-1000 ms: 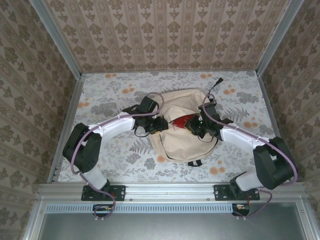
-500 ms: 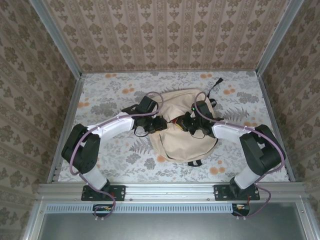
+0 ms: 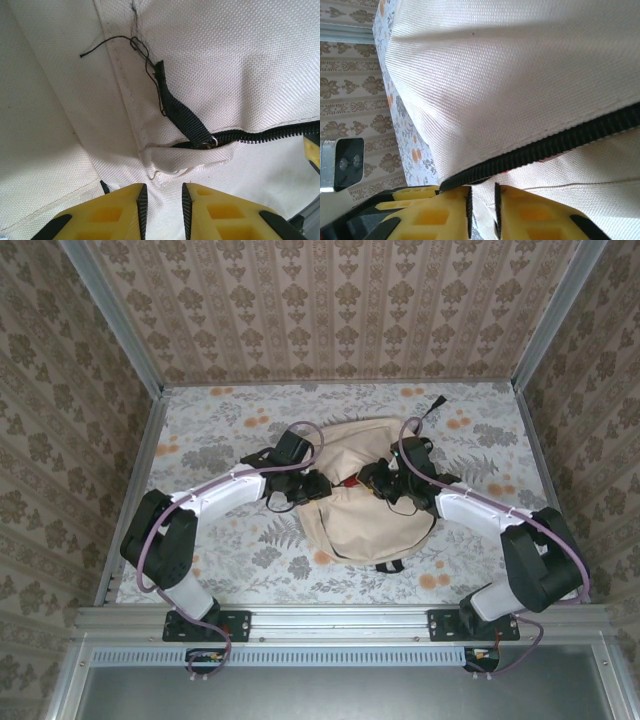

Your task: Pack the student bag

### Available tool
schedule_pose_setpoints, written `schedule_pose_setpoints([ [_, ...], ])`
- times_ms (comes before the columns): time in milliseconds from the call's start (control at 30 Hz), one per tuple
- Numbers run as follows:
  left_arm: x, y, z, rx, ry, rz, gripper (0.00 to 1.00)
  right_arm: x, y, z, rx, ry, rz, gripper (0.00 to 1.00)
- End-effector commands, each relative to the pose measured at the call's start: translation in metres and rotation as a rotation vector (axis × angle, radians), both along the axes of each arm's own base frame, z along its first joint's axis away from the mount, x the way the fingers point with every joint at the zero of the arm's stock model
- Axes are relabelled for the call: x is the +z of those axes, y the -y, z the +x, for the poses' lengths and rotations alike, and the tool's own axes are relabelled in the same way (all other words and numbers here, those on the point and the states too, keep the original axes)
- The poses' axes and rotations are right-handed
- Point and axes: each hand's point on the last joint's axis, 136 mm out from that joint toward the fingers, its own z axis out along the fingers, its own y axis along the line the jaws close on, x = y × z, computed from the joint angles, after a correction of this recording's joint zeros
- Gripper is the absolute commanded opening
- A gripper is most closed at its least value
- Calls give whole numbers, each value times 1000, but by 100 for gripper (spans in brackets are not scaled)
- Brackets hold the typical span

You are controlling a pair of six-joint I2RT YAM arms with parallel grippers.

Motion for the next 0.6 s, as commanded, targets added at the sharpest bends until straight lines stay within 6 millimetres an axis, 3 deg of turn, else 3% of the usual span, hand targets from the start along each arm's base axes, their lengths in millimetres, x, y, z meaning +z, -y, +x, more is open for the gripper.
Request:
schedule_pose_setpoints([
  [0,8,-4,1,18,9,-5,27,-17,10,-1,-14,-37,-71,19],
  [400,9,-9,1,34,8,2,26,-19,3,38,-52,6,-107,12],
  [567,8,-19,4,79,10,0,23,-22,0,44,-38,26,-129,12],
])
